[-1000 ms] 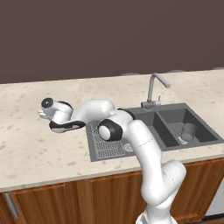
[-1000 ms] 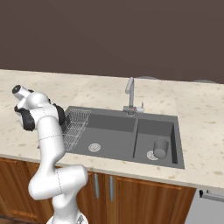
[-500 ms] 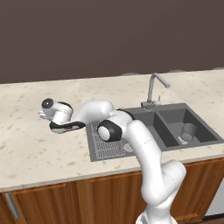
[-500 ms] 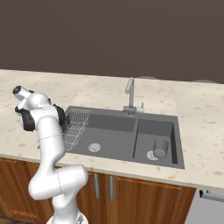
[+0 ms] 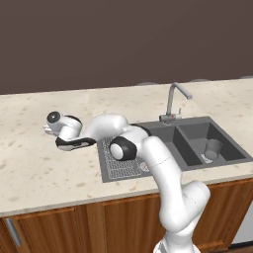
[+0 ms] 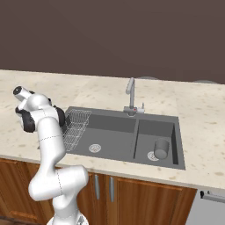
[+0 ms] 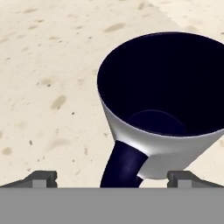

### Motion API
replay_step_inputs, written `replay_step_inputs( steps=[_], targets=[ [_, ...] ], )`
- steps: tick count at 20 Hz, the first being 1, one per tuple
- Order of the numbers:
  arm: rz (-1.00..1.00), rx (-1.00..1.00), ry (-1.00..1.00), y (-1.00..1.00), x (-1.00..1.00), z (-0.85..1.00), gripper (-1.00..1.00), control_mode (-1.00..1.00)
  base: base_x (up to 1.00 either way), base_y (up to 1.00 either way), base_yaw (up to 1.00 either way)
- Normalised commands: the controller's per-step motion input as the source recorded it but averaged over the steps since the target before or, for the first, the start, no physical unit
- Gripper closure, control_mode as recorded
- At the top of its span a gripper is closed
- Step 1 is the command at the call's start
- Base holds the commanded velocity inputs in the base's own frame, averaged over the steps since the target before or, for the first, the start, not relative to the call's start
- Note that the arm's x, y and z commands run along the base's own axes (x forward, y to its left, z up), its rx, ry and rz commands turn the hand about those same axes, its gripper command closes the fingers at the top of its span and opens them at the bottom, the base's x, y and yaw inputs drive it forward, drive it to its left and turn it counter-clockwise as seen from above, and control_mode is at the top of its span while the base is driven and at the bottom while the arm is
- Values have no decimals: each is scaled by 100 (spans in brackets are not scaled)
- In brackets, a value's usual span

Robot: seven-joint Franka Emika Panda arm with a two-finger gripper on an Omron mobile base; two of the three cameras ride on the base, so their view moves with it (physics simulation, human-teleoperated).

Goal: Move any existing items from the left basin to the right basin for drying. Then move the mug from the counter to the left basin of the sink for washing.

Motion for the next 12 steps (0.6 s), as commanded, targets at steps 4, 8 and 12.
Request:
replay_step_inputs(
  steps=[4, 8, 12],
  targets=[
    [0, 0, 1, 0, 0, -6, 100, -100, 0, 0, 0],
    [0, 0, 0, 0, 0, -3, 100, -100, 0, 0, 0],
    [0, 0, 0, 0, 0, -4, 100, -100, 0, 0, 0]
  ],
)
